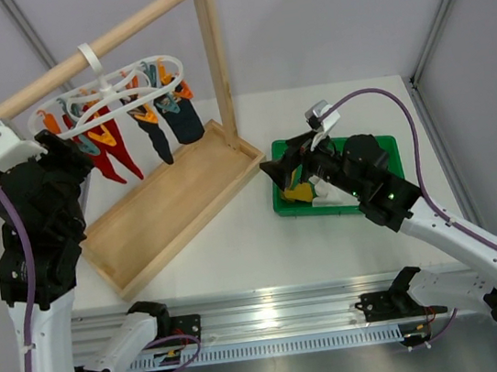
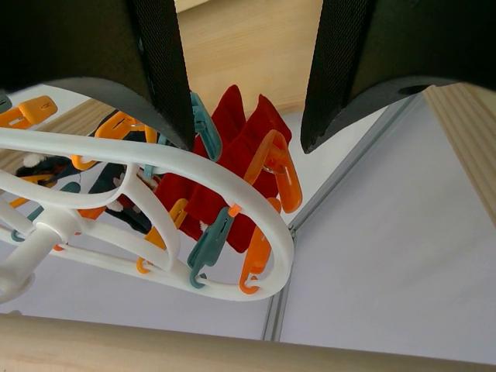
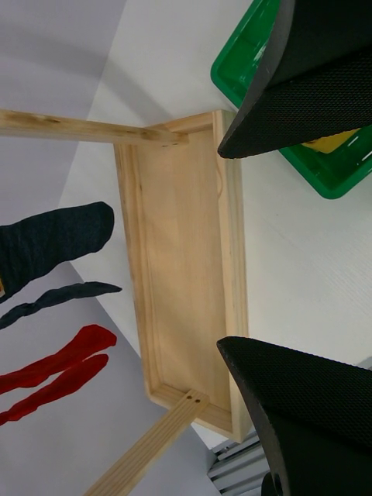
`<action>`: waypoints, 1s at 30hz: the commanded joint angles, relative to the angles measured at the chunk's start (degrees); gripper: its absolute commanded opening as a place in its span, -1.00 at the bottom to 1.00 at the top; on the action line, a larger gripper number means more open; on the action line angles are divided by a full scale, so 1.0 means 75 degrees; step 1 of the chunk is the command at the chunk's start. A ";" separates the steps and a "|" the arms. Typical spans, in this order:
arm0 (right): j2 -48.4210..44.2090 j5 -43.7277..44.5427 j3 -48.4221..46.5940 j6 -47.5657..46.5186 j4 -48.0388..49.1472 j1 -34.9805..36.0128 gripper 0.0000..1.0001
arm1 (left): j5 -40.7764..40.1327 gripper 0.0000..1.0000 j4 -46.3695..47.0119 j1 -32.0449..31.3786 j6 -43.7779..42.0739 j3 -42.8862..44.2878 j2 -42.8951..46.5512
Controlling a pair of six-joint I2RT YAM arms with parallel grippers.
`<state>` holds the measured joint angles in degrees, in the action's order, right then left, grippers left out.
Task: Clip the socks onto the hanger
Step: Open the clamp at the hanger.
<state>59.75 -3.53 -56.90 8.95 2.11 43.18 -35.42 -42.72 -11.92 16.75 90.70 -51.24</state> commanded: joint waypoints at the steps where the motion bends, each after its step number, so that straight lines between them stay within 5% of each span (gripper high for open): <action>1: -0.0091 -0.0045 0.0052 -0.0045 0.0398 -0.0003 0.99 | -0.0188 0.20 0.0469 0.0031 -0.0241 -0.0011 0.0036; 30: -0.0255 -0.0654 0.0158 -0.0092 0.0551 -0.0003 0.99 | 0.0550 0.11 0.0645 0.0230 -0.0992 -0.0163 0.0352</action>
<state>59.13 -7.16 -55.92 8.93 3.40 43.16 -33.56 -40.29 -11.57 11.42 89.71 -49.06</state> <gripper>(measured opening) 0.993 0.558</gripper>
